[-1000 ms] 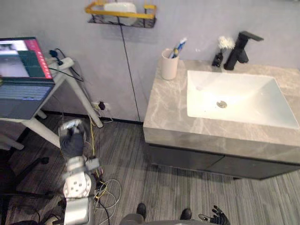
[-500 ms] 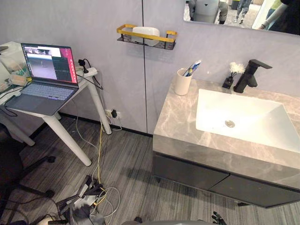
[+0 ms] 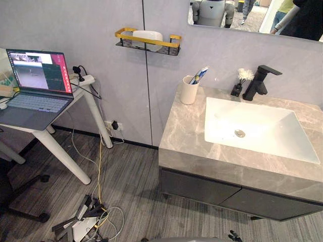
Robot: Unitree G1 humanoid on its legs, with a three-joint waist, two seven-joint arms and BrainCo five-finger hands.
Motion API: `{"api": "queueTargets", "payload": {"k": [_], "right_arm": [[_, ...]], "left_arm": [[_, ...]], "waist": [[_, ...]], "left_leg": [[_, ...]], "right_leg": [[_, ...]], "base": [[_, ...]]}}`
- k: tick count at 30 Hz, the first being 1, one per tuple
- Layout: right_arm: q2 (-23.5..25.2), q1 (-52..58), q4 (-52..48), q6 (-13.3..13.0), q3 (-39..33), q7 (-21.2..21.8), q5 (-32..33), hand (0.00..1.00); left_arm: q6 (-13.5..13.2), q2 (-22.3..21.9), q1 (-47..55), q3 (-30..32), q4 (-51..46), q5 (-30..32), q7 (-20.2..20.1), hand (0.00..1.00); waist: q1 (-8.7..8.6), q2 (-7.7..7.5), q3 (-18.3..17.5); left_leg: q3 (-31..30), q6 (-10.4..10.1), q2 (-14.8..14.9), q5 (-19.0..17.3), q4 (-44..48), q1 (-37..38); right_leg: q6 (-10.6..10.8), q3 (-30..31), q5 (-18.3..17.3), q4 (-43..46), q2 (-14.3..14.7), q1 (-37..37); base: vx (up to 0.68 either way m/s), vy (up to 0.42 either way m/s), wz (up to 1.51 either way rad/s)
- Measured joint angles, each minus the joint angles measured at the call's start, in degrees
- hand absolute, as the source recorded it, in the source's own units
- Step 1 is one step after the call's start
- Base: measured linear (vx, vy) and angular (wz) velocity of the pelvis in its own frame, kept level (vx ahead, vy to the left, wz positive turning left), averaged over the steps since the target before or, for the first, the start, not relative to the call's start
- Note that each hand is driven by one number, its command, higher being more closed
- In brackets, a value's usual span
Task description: Organize washtable
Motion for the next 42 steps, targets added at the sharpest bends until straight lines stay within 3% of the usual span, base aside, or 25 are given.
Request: {"api": "queueTargets", "payload": {"k": [9,12,13,16,24,30,31,33,34,35,37,39,42], "right_arm": [[-1.7,-3.0,-0.3,0.1,0.0,0.0,-0.2,0.0],[-2.1,-3.6,-0.9,0.1,0.4,-0.1,-0.2,0.0],[-2.2,-3.6,-1.1,0.1,0.6,-0.1,-0.3,0.0],[-3.1,-3.8,-2.3,0.1,0.6,-0.2,-0.2,0.0],[1.8,-5.1,-2.9,0.3,-2.5,0.0,-0.2,0.0],[2.6,-5.3,-6.7,1.1,-3.2,0.0,-0.2,0.0],[2.5,-5.8,-6.9,1.2,-1.1,0.1,-0.2,0.0],[2.0,-6.7,-6.7,1.1,1.8,0.4,-0.2,0.0],[2.0,-7.4,-7.0,1.3,3.2,1.0,-0.4,0.0],[1.9,-7.6,-6.8,1.2,4.0,1.2,-0.5,0.0],[1.8,-7.6,-6.0,1.1,4.1,1.2,-1.0,0.0],[1.6,-7.7,-4.9,1.0,4.2,1.3,-1.7,0.0],[1.2,-7.9,-3.5,0.8,4.5,1.3,-2.0,0.0]], "left_arm": [[-0.6,-1.0,-0.4,-1.3,-1.4,-0.1,-1.2,0.0],[-0.7,-1.1,-0.2,-1.3,-1.8,-0.1,-1.4,0.0],[-0.7,-1.2,-0.4,-1.3,-1.8,-0.1,-1.6,0.0],[-0.7,-2.0,-0.4,-1.3,-1.8,0.0,-2.2,0.0],[-0.7,-0.7,-2.3,-2.1,-1.3,0.3,-2.4,0.0],[-0.7,2.6,-4.6,-8.2,-1.0,2.0,-2.4,0.0],[-0.7,3.5,-5.1,-8.6,-0.9,2.0,-2.5,0.0],[-0.7,3.9,-5.8,-8.5,0.1,2.0,-2.4,0.0],[-0.7,4.2,-6.2,-8.4,-0.1,2.0,-2.4,0.0],[-0.6,4.5,-6.3,-8.3,0.0,2.0,-2.4,0.0],[-0.7,4.4,-6.3,-8.4,-0.1,1.9,-2.5,0.0],[-0.7,4.4,-6.3,-8.4,-0.2,1.9,-2.9,0.0],[-0.7,3.4,-6.6,-8.2,-0.2,1.9,-3.6,0.0]], "waist": [[0.18,2.26,3.2],[0.09,2.66,4.0],[0.06,1.99,4.1],[0.05,3.71,5.0],[-0.33,2.87,4.7],[-0.5,1.68,5.7],[-1.24,0.36,6.6],[-1.54,0.86,7.1],[-2.01,-0.37,7.7],[-2.97,-0.18,8.3],[-3.09,-0.29,8.3],[-3.3,-0.79,8.5],[-2.98,-0.94,8.0]], "left_leg": [[-2.8,0.0,0.0,-2.2,6.8,-5.6],[2.4,0.6,1.5,-2.6,6.2,-7.2],[4.9,0.6,2.2,-2.5,6.1,-7.0],[9.1,1.0,3.9,-2.9,10.7,-8.9],[10.6,1.1,3.0,-3.7,12.8,-10.5],[17.1,2.4,3.6,-8.9,20.3,-13.6],[19.5,2.7,4.0,-10.5,22.3,-14.2],[22.7,3.4,5.6,-10.7,21.1,-14.1],[26.3,4.9,7.0,-9.9,20.5,-13.8],[27.9,5.1,8.1,-10.0,20.7,-13.0],[29.1,5.1,8.7,-9.9,21.0,-12.4],[30.0,5.1,8.2,-9.9,21.1,-11.9],[28.0,2.7,5.5,-8.8,16.4,-11.3]], "right_leg": [[-0.2,-3.3,-2.7,5.3,-1.5,-2.4],[-0.1,-5.4,-2.7,5.8,-2.2,-3.8],[-0.1,-5.5,-2.7,5.8,-2.8,-4.2],[0.3,-5.7,-3.0,7.7,-3.3,-4.5],[0.7,-4.5,-2.6,9.9,-5.3,-6.5],[1.0,2.8,-2.5,14.3,-7.0,-13.2],[0.2,4.6,-1.3,14.7,-6.2,-14.6],[-1.9,5.0,2.3,12.3,-5.0,-15.6],[-4.3,0.8,-0.3,17.9,-5.2,-17.5],[-5.0,-2.0,-6.8,29.4,-5.1,-18.2],[-4.7,-1.6,-9.8,34.9,-4.2,-16.9],[-3.6,0.0,-11.4,34.8,-3.5,-16.0],[-2.2,3.6,-11.7,24.1,-1.1,-12.4]], "base": [[-0.08,0.01,0.2],[-0.09,0.004,0.3],[-0.01,0.015,0.26],[0.0,0.049,-0.01],[0.07,0.044,-0.07],[-0.03,0.103,-0.56],[-0.12,0.14,-1.0],[-0.14,0.09,-1.16],[-0.17,0.035,-1.37],[-0.14,0.028,-1.06],[-0.05,0.012,-0.59],[-0.07,-0.03,-0.31],[-0.04,-0.042,0.02]]}}
